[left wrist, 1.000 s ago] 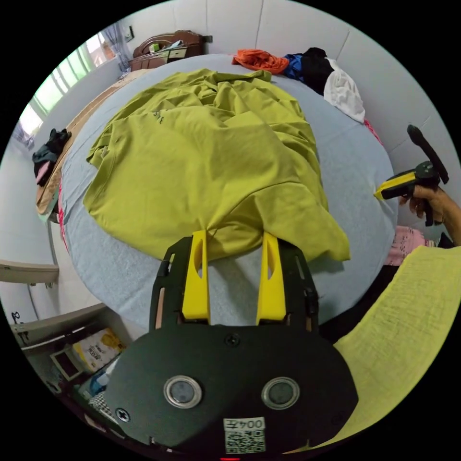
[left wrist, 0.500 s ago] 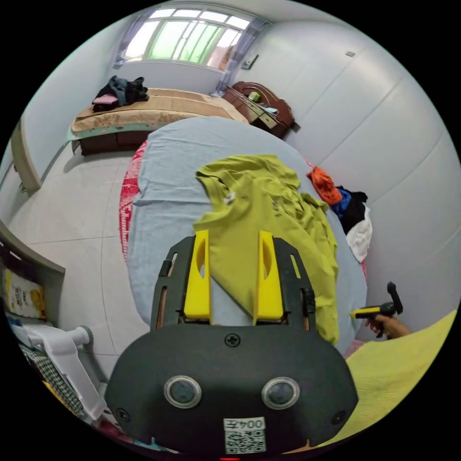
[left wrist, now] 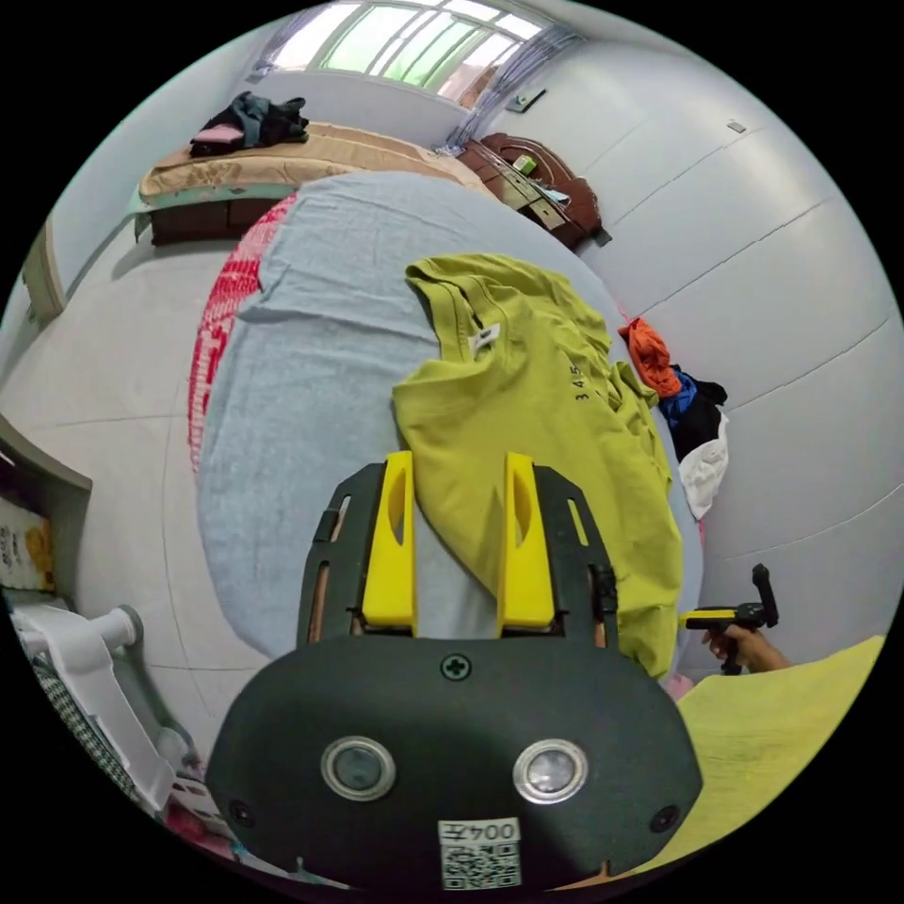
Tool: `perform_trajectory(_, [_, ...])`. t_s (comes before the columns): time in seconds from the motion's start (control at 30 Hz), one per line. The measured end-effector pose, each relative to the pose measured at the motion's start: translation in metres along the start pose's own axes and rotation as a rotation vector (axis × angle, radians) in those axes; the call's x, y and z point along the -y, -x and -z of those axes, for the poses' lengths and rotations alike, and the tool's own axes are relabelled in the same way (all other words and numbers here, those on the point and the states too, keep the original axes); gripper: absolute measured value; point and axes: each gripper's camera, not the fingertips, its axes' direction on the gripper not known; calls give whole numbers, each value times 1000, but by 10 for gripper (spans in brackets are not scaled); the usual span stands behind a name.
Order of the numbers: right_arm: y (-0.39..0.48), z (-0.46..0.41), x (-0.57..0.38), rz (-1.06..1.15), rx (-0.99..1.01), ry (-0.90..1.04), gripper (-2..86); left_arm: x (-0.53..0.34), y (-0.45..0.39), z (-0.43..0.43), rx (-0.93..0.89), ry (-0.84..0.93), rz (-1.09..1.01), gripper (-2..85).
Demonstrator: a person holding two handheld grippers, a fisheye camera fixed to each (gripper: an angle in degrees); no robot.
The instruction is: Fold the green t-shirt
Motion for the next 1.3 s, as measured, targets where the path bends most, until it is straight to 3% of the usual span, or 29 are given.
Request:
perform_trajectory(0.27, [-3,7,-2,-25,21,-24,39,-52,2,20,-205,-55,192,117])
perform_trajectory(0.47, [-3,12,-20,-7,19,-91,39,-44,-8,31,-285,-98,356,39])
perform_trajectory(0.67, [-6,32,-70,7,170,-357,64,13,-153,140,-115,-198,-232,22])
perform_trajectory(0.93, [1,135,-108,215,441,-767,122,81,-397,383,-281,-365,-1029,21])
perform_trajectory(1.17, [-34,253,-145,315,550,-1108,125,54,-548,545,-392,-410,-1518,22])
perform_trajectory(1.3, [-54,310,-156,455,620,-1149,133,16,-602,610,-502,-424,-1759,23])
